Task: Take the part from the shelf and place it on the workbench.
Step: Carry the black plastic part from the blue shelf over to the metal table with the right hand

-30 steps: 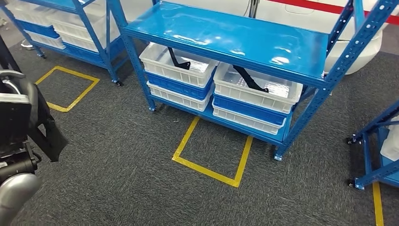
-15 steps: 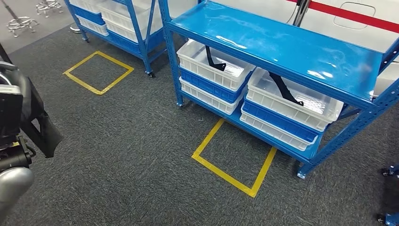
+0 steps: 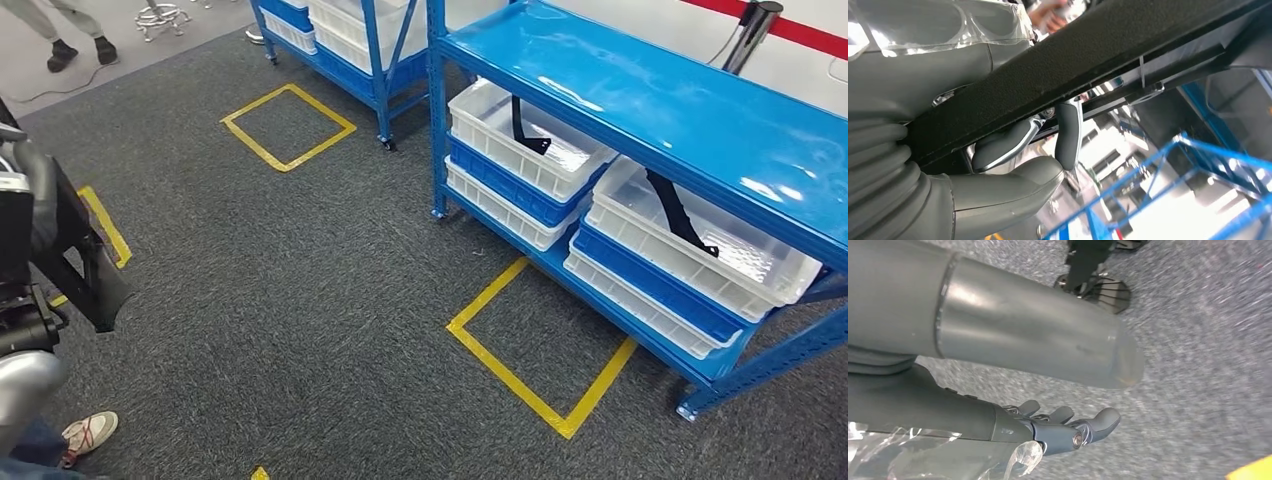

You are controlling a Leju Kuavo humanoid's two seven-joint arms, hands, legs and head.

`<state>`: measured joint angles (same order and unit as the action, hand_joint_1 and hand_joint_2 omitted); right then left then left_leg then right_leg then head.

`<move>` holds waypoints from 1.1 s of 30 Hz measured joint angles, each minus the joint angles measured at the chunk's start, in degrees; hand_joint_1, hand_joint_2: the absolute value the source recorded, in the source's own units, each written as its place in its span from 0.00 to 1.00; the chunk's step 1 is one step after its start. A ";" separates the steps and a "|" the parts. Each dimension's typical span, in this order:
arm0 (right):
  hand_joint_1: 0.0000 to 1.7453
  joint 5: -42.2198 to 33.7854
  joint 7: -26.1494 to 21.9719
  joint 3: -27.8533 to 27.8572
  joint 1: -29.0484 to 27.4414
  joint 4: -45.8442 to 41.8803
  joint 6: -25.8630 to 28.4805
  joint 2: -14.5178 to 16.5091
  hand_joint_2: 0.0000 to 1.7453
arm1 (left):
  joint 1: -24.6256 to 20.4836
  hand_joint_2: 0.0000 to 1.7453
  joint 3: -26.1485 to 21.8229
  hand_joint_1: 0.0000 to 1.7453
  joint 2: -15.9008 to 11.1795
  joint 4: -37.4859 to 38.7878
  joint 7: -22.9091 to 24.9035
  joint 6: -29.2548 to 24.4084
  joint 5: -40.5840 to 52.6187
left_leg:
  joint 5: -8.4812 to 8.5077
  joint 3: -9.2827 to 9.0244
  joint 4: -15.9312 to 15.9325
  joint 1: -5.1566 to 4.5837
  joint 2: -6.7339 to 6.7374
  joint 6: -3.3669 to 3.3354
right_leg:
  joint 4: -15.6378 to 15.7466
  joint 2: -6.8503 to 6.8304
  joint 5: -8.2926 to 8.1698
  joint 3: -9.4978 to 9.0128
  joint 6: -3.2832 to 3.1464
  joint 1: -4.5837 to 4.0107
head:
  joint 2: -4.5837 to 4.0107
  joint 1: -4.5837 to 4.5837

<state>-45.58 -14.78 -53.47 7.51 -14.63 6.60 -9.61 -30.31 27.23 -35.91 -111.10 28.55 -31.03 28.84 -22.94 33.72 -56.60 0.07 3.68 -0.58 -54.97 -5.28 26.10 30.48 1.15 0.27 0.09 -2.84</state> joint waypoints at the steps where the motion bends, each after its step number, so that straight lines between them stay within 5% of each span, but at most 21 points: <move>1: 0.00 0.12 -0.05 0.00 0.19 -0.03 -0.07 -0.04 0.00 | 0.00 1.00 -0.21 1.00 0.00 -0.09 -0.02 -0.18 0.46 | 0.20 -0.63 1.44 -0.31 0.59 -0.39 | 0.02 -0.55 0.12 -0.10 0.22 -0.13 | 0.00 0.04; 3: 0.00 0.45 0.30 -0.01 0.51 -0.14 -0.32 0.01 0.00 | 0.02 1.00 -0.51 1.00 0.00 -0.22 -0.04 -0.25 1.46 | 0.32 -0.53 1.75 -0.49 -0.63 -1.16 | 0.15 -1.54 0.29 -0.33 0.72 -0.20 | 0.00 0.13; 5: 0.00 0.69 0.76 -0.02 0.54 -0.29 -0.55 0.13 0.00 | 0.07 1.00 -0.59 1.00 0.02 -0.29 0.01 -0.07 2.27 | 0.71 -0.68 2.12 -0.25 -1.98 -1.93 | -1.03 0.05 1.46 -0.12 1.27 -0.06 | 0.00 0.16; 7: 0.00 0.78 0.95 -0.08 0.30 -0.36 -0.71 0.31 0.00 | 0.26 1.00 -0.55 1.00 0.15 -0.33 0.06 0.13 2.49 | 1.01 -0.78 2.35 -0.05 -3.27 -2.55 | -6.67 3.41 4.89 2.26 1.47 0.11 | 0.00 0.22; 9: 0.00 0.89 1.05 -0.20 0.03 -0.37 -0.82 0.49 0.00 | 0.72 1.00 -0.49 1.00 0.31 -0.33 0.07 0.19 1.98 | 1.08 -0.73 2.33 -0.14 -4.74 -2.78 | -14.92 4.84 8.37 6.23 1.44 0.15 | 0.00 0.27; 11: 0.00 0.98 1.02 -0.36 -0.18 -0.37 -0.91 0.56 0.00 | 1.14 1.00 -0.51 1.00 0.37 -0.33 0.13 0.14 1.20 | 1.09 -0.75 2.27 -0.19 -6.47 -2.80 | -17.48 5.06 8.03 7.84 1.44 0.17 | 0.00 0.29; 13: 0.00 0.98 0.92 -0.48 -0.34 -0.37 -1.05 0.54 0.00 | 1.29 1.00 -0.65 1.00 0.36 -0.43 0.29 0.13 0.54 | 1.05 -0.84 2.14 -0.08 -8.21 -2.74 | -11.19 6.13 3.78 5.33 1.35 0.36 | 0.00 0.30; 15: 0.00 0.73 0.85 -0.55 -0.59 -0.37 -1.18 0.45 0.00 | 1.33 1.00 -0.85 1.00 0.31 -0.64 0.60 0.38 0.08 | 0.98 -0.63 1.82 -0.07 -9.80 -2.40 | -3.50 8.78 0.46 1.98 1.20 0.74 | 0.00 0.32; 16: 0.00 0.58 0.82 -0.57 -0.67 -0.37 -1.27 0.41 0.00 | 1.35 1.00 -0.96 1.00 0.23 -0.76 0.75 0.70 -0.01 | 1.02 -0.41 1.70 -0.03 -10.56 -2.13 | -1.36 9.67 -0.17 1.07 1.14 0.83 | 0.00 0.32; 18: 0.00 0.36 0.76 -0.58 -0.58 -0.37 -1.54 0.39 0.00 | 1.49 1.00 -1.15 1.00 -0.07 -1.02 1.05 1.51 0.30 | 1.27 0.10 1.70 0.19 -12.04 -1.48 | -0.51 8.99 -0.13 0.76 0.84 0.69 | 0.00 0.31; 19: 0.00 0.32 0.75 -0.59 -0.48 -0.38 -1.68 0.41 0.00 | 1.62 1.00 -1.29 1.00 -0.33 -1.21 1.26 1.91 0.68 | 1.21 0.33 1.56 0.30 -11.80 -1.14 | -0.38 8.20 -0.22 0.70 0.58 0.63 | 0.00 0.32; 21: 0.00 0.30 0.75 -0.61 -0.53 -0.40 -1.81 0.47 0.00 | 1.72 1.00 -1.76 1.00 -0.88 -1.67 1.76 2.58 1.62 | -0.35 1.67 -1.07 0.21 -8.74 -0.48 | -0.12 6.65 -0.36 0.57 -0.12 0.66 | 0.00 0.18; 23: 0.00 0.33 0.79 -0.65 -0.86 -0.41 -1.81 0.50 0.00 | 1.73 1.00 -2.25 1.00 -1.17 -2.05 2.21 3.07 2.27 | -3.90 5.17 -8.47 0.28 -5.29 0.07 | -0.07 5.17 -0.24 0.47 -0.60 0.61 | 0.00 0.03; 25: 0.00 0.50 1.01 -0.74 -1.08 -0.41 -1.75 0.49 0.00 | 1.97 1.00 -2.42 1.00 -1.25 -2.27 2.44 3.43 2.49 | -6.14 8.63 -15.36 0.79 -4.57 0.50 | -0.08 3.57 -0.05 0.38 -0.83 0.58 | 0.00 0.02; 26: 0.00 0.69 1.23 -0.79 -1.08 -0.41 -1.69 0.48 0.00 | 2.15 1.00 -2.45 1.00 -1.31 -2.36 2.53 3.55 2.51 | -5.83 9.01 -15.96 1.06 -4.42 0.70 | -0.08 2.79 0.06 0.30 -0.85 0.58 | 0.00 0.01; 28: 0.00 1.12 1.67 -0.88 -1.02 -0.41 -1.49 0.48 0.00 | 2.42 1.00 -2.52 1.00 -1.46 -2.58 2.69 3.78 2.54 | -2.65 6.05 -10.16 1.50 -3.24 1.02 | -0.08 1.41 0.39 -0.08 -0.65 0.58 | 0.00 0.00; 31: 0.00 1.59 1.96 -1.00 -0.97 -0.41 -1.31 0.50 0.00 | 2.54 1.00 -2.61 1.00 -1.67 -2.94 2.74 4.03 2.57 | 0.80 0.57 0.48 0.97 0.49 0.74 | -0.09 -0.37 1.11 -0.86 0.22 0.20 | 0.00 0.05; 33: 0.00 1.85 1.94 -1.18 -0.79 -0.42 -1.22 0.56 0.00 | 2.75 1.00 -2.69 1.00 -1.74 -3.07 2.74 4.13 2.54 | 0.87 0.33 1.44 0.42 -0.32 0.13 | 0.11 -1.68 1.43 -1.26 0.89 0.04 | 0.00 0.12</move>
<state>-43.72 -12.84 -54.65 6.72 -15.04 5.38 -9.05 -27.55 24.55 -37.65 -114.17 31.29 -26.90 31.38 -22.07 34.05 -55.16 0.49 3.37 -0.45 -54.86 -6.96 27.53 29.22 2.04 0.31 0.09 -2.72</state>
